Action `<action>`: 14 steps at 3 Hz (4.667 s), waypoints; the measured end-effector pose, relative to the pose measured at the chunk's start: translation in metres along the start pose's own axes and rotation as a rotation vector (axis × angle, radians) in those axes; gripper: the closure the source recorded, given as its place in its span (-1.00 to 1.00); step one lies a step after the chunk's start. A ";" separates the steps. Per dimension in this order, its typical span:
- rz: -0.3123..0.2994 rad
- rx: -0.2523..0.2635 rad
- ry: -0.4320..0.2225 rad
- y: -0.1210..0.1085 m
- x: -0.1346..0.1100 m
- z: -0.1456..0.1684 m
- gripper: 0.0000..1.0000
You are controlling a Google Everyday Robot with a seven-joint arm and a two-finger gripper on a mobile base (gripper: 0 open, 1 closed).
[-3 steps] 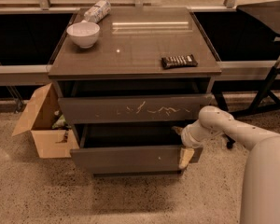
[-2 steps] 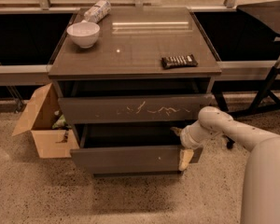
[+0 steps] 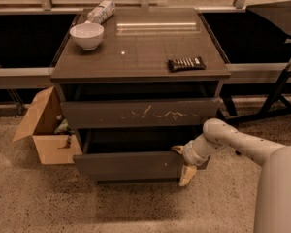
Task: Open middle drawer
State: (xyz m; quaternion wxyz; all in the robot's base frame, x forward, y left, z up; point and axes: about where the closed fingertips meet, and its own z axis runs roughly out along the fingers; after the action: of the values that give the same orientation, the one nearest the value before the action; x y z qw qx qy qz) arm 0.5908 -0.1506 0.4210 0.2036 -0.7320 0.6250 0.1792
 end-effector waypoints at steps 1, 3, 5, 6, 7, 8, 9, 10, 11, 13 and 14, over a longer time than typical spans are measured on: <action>0.006 -0.038 -0.018 0.018 -0.010 0.007 -0.18; -0.028 -0.053 -0.042 0.039 -0.034 -0.005 0.75; -0.026 -0.084 -0.110 0.060 -0.042 -0.008 1.00; -0.026 -0.084 -0.110 0.060 -0.042 -0.008 1.00; -0.026 -0.084 -0.110 0.060 -0.042 -0.008 0.62; -0.026 -0.085 -0.110 0.060 -0.042 -0.008 0.12; -0.026 -0.085 -0.110 0.060 -0.042 -0.008 -0.33; -0.026 -0.085 -0.110 0.060 -0.042 -0.008 -0.78; -0.026 -0.085 -0.110 0.060 -0.042 -0.008 -1.00; -0.035 -0.135 -0.124 0.082 -0.047 0.010 -0.67; -0.041 -0.165 -0.129 0.095 -0.051 0.018 -0.19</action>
Offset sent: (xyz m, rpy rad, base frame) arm -0.0581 0.0224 0.0357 0.0370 0.0214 0.0693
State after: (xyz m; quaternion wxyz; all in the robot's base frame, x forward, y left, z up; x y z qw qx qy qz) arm 0.4888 -0.1116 0.4248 0.1859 -0.7459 0.5786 0.2727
